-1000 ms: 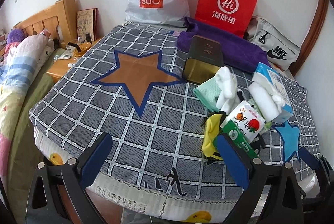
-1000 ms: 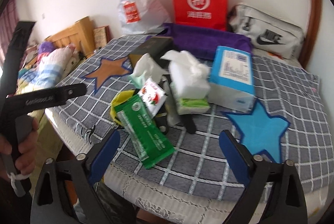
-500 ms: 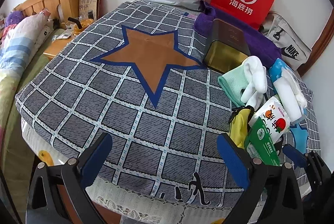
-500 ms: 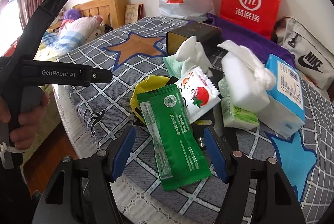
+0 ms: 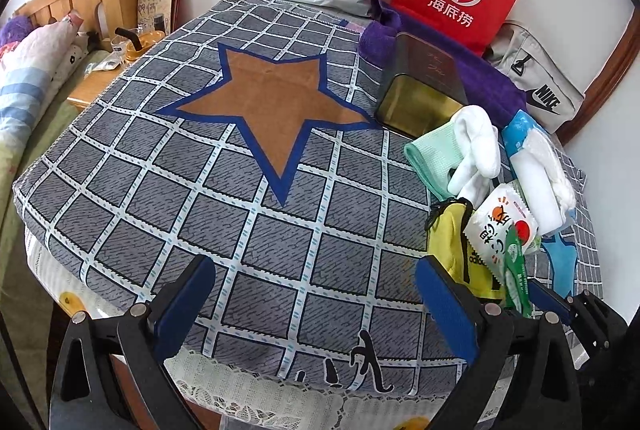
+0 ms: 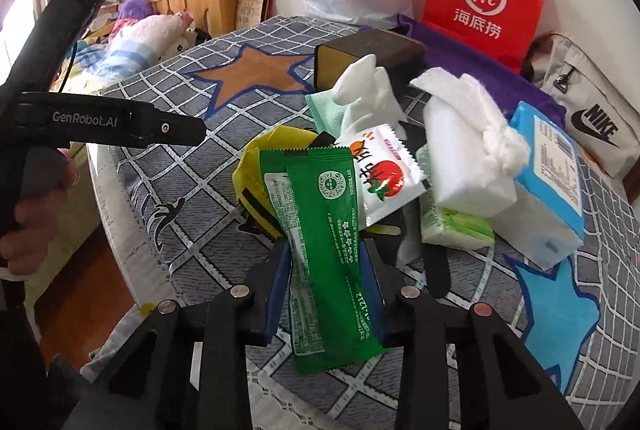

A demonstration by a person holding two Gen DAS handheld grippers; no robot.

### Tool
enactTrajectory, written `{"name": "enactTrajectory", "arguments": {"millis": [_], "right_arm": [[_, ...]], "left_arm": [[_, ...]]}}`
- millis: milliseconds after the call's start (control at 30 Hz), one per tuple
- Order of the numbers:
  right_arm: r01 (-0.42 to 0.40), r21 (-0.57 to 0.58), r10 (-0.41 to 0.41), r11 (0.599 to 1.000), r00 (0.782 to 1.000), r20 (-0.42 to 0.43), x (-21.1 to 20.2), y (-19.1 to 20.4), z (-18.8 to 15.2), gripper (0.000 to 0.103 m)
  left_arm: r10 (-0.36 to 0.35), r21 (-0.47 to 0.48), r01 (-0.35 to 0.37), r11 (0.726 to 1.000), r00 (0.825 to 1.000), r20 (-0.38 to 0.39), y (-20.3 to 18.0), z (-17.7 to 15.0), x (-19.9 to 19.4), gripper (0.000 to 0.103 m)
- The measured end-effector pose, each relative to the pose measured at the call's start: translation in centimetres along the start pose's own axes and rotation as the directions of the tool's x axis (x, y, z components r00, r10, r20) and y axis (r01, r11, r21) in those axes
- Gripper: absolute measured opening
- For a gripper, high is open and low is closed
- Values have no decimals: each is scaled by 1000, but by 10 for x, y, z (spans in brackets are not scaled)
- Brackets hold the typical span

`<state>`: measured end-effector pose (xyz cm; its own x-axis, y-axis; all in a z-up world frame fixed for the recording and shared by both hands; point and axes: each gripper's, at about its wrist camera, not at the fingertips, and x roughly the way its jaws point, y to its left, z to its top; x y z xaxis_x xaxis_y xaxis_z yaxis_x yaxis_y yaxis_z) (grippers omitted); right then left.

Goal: Organize soft objects
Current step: 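Grasp the yellow Adidas pouch with the left gripper while the right gripper lifts the green packet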

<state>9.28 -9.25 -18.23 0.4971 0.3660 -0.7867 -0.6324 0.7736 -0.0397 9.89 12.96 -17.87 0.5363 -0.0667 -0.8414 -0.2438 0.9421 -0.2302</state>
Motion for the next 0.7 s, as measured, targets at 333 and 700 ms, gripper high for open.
{"name": "enactTrajectory", "arguments": {"millis": [333,700], "right_arm": [[-9,74,2,997,996,87,-45,-13,-11,34],[156,276,-167,948,986,18,-45,-93,-47,34]], "left_arm": [[-44,46,44,998,999,-16,-25,-4,4,101],[-83,98,85,992,996,-26,-61,-6,30,83]]}}
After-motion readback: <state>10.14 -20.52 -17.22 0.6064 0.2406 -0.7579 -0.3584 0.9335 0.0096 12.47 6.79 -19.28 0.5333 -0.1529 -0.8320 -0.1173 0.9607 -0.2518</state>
